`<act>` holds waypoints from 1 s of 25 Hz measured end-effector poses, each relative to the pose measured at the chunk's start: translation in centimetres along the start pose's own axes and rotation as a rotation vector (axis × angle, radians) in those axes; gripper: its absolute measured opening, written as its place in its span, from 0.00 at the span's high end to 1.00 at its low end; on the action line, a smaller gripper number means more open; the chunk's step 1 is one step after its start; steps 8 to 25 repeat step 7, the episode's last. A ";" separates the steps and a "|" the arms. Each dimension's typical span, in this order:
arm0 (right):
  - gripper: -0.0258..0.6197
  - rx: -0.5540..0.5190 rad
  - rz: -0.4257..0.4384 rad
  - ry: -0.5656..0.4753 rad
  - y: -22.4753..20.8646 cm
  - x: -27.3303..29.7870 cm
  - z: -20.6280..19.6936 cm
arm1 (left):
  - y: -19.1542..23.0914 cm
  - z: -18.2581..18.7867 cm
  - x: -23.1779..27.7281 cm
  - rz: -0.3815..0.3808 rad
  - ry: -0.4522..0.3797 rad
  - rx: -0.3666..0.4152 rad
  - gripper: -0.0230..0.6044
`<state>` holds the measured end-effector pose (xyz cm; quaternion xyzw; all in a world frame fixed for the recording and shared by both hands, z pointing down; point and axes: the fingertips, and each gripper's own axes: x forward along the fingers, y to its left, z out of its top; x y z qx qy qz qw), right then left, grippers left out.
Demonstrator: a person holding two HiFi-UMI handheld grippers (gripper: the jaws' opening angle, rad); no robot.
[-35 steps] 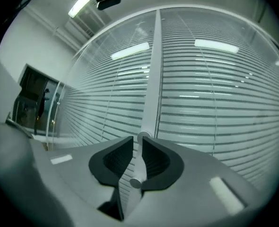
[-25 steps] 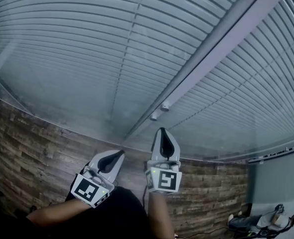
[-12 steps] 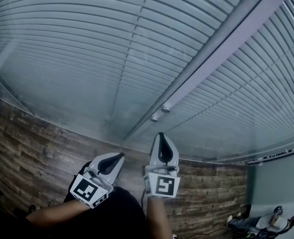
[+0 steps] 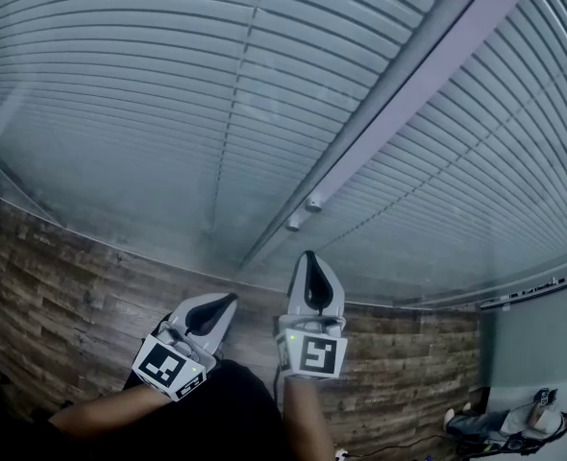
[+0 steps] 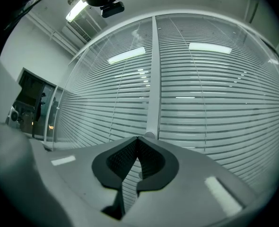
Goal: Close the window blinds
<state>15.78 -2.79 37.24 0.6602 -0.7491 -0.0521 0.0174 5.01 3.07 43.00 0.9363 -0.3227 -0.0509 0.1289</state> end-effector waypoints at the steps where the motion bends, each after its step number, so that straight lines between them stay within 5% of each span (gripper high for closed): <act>1: 0.96 -0.002 0.001 0.000 -0.1 0.1 0.1 | 0.0 0.0 0.1 0.000 0.001 0.001 0.96; 25: 0.96 -0.031 0.005 0.018 -0.3 0.7 -0.5 | 0.5 0.1 0.7 -0.004 0.010 -0.008 0.96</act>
